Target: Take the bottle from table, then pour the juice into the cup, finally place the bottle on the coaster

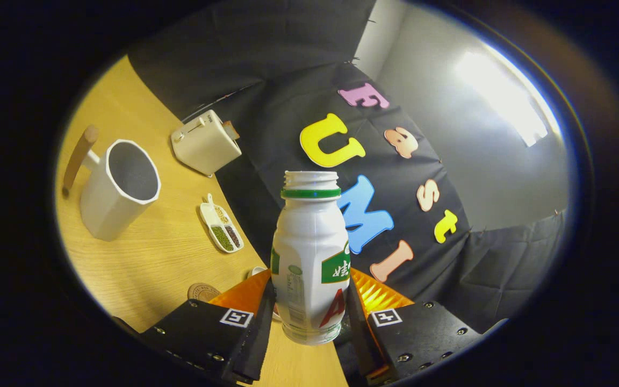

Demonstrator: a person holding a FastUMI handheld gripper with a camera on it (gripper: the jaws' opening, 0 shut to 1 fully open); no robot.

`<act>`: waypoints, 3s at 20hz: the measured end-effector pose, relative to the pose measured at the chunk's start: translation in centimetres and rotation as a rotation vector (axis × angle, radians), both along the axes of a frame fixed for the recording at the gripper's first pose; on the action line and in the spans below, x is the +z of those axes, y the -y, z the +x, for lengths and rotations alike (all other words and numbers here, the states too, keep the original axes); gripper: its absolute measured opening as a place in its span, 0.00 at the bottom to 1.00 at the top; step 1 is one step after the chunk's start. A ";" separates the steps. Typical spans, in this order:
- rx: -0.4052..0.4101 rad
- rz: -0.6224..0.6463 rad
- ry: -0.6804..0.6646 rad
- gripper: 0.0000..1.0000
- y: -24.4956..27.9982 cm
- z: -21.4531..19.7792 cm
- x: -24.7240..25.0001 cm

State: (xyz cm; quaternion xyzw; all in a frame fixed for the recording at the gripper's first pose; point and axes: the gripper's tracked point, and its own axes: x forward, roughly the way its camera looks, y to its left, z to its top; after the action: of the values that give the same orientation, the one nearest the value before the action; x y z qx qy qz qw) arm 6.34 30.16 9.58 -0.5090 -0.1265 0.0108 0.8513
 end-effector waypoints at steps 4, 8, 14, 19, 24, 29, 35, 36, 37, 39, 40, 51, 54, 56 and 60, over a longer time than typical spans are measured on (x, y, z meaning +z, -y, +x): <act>-0.009 -0.137 0.058 0.65 -1.5 -0.6 0.0; -0.013 -0.239 0.094 0.65 -2.6 -0.1 0.3; -0.023 -0.348 0.137 0.65 -3.9 -0.2 0.5; -0.023 -0.400 0.151 0.65 -4.8 0.0 0.4; -0.023 -0.462 0.163 0.65 -5.4 0.2 0.1; -0.025 -0.489 0.177 0.65 -5.9 0.1 0.8; -0.026 -0.514 0.182 0.65 -6.0 0.0 0.7; -0.023 -0.511 0.181 0.65 -6.1 0.0 0.7; -0.022 -0.510 0.180 0.65 -6.2 0.0 0.6; -0.024 -0.515 0.183 0.65 -6.1 0.0 0.7; -0.022 -0.516 0.183 0.65 -6.0 0.0 0.7; -0.026 -0.534 0.190 0.65 -6.0 -0.3 0.8; -0.028 -0.540 0.189 0.65 -5.9 -0.4 0.5; -0.029 -0.546 0.191 0.65 -6.0 -0.2 0.7; -0.029 -0.554 0.196 0.65 -5.9 -0.1 0.8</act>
State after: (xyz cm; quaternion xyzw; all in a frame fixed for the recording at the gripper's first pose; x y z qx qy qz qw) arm 6.25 36.06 10.41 -0.7224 -0.1930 -0.0163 0.6638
